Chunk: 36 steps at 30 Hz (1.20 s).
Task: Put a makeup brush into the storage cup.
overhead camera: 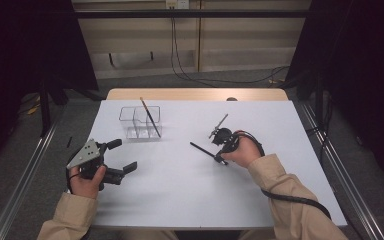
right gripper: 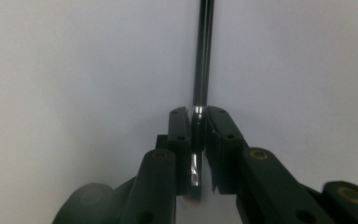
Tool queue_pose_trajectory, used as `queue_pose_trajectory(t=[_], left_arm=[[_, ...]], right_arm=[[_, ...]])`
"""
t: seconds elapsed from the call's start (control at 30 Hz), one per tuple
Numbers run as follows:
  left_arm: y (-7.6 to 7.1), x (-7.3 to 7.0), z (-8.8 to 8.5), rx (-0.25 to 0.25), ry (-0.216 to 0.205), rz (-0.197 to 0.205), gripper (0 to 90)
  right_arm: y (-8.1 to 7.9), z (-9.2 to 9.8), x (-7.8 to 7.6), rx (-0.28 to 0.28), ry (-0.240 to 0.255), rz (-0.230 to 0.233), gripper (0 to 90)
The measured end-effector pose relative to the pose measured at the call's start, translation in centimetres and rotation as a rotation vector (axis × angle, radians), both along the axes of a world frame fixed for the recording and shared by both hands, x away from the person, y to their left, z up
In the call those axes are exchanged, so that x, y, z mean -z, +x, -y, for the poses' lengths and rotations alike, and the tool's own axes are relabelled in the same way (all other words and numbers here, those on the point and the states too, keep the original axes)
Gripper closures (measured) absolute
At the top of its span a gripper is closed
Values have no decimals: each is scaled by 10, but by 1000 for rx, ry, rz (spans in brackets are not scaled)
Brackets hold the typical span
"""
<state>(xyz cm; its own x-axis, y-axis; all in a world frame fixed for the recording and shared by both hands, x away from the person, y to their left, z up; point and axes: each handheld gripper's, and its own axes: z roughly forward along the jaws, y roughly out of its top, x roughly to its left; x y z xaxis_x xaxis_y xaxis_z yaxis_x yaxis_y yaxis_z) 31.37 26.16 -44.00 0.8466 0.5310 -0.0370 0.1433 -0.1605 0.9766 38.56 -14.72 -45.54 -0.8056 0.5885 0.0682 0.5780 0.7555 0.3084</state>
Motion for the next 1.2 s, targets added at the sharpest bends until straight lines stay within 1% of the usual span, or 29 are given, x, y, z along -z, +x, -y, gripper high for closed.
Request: queue_pose_trajectory(t=[0.1, 0.13, 0.23, 0.3, 0.37, 0.47, 0.57, 0.67, 0.77, 0.8, 0.83, 0.87, 0.97, 1.13, 1.2], left_arm=[[-1, -1, 0, -3, 2, 3, 0], [-1, -1, 0, -2, 2, 4, 0], [-1, -1, 0, -2, 3, 3, 0], [-1, -1, 1, -3, 4, 1, 0], [-1, -1, 1, -1, 6, 3, 0], [-1, -1, 1, 1, 10, 0, 0], [-1, -1, 0, -2, 6, -6, 0], [-1, -1, 1, 0, 10, -5, 0], [-1, -1, 3, 3, 11, -7, 0], [-1, -1, 3, 4, 12, -6, 0], [-1, -1, 3, 4, 11, -4, 0], [-1, -1, 3, 5, 13, -4, 0], [-2, -1, 4, 6, 10, -8, 0], [-1, -1, 5, 7, 15, -8, 0], [-1, 0, 5, 9, 15, -11, 0]], right_arm=[[0, 0, 0, -4, 1, 2, 842], [0, 1, 0, -6, 7, 5, 842], [-1, 4, 1, 10, 31, 5, 844], [-2, 5, 1, 5, 40, 13, 845], [-2, 7, 1, 10, 51, 11, 845], [-3, 8, 1, -2, 57, 18, 845], [-5, 8, 0, -19, 64, 3, 845], [-8, 8, -1, -41, 61, 7, 845], [-12, 9, -4, -51, 72, 8, 845], [-14, 9, -5, -47, 80, 8, 846], [-14, 10, -6, -62, 78, 13, 845], [-15, 10, -8, -66, 81, 8, 845], [-18, 11, -11, -66, 95, 14, 845], [-21, 10, -14, -95, 93, 17, 845], [-23, 9, -15, -95, 101, 15, 845]])
